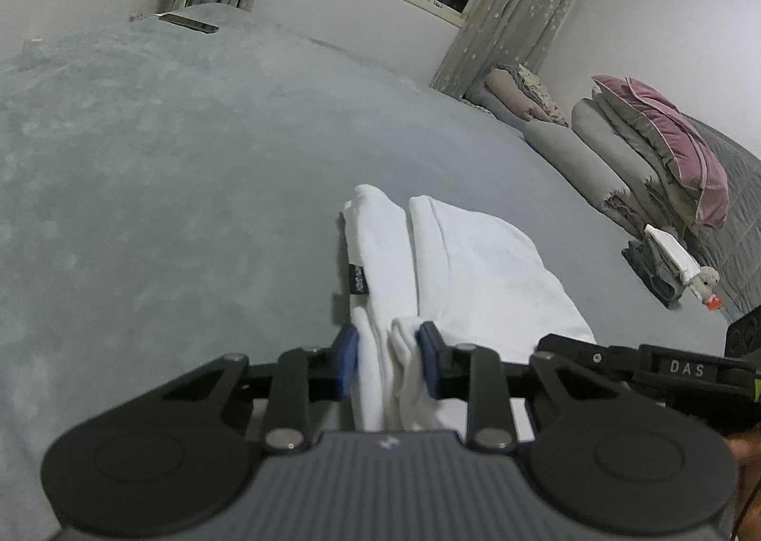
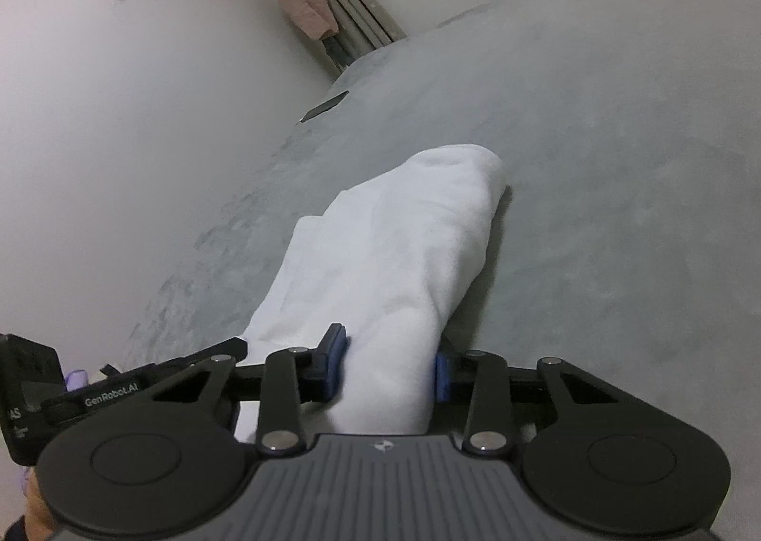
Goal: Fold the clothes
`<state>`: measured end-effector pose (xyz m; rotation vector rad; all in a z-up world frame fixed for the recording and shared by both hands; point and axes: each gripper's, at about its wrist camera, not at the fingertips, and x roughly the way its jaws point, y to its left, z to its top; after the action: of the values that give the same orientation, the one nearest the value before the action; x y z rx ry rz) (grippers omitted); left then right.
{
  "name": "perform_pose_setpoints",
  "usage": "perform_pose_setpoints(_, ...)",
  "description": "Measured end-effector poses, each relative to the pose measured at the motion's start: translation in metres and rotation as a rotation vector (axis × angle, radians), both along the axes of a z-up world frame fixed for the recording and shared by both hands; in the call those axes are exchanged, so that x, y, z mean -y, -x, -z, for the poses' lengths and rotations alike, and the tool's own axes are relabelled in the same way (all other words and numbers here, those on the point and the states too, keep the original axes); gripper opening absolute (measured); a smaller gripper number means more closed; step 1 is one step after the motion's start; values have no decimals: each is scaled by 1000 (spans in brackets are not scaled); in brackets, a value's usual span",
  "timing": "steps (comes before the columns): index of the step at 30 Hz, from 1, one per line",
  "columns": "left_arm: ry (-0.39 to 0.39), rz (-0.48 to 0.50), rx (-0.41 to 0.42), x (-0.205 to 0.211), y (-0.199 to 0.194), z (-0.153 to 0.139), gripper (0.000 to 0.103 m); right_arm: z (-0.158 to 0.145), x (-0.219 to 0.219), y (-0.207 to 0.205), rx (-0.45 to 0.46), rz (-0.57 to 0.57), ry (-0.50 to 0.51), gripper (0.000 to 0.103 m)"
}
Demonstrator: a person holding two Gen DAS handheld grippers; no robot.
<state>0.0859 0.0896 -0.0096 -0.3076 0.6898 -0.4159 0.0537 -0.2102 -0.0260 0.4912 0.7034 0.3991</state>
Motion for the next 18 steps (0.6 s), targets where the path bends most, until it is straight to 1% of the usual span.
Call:
perform_pose_setpoints(1, -5, 0, 2, 1, 0, 0, 26, 0, -2, -2, 3, -3, 4, 41)
perform_pose_setpoints(4, -27, 0, 14, 3, 2, -1, 26, 5, 5, -12, -11, -12, -36, 47)
perform_pose_setpoints(9, -49, 0, 25, 4, 4, -1, 26, 7, 7, -40, -29, 7, -57, 48)
perform_pose_setpoints(15, -44, 4, 23, 2, 4, 0, 26, 14, 10, -77, -39, -31, -93, 48)
perform_pose_setpoints(18, -30, 6, 19, -1, 4, 1, 26, 16, 13, -89, -34, -35, -112, 48)
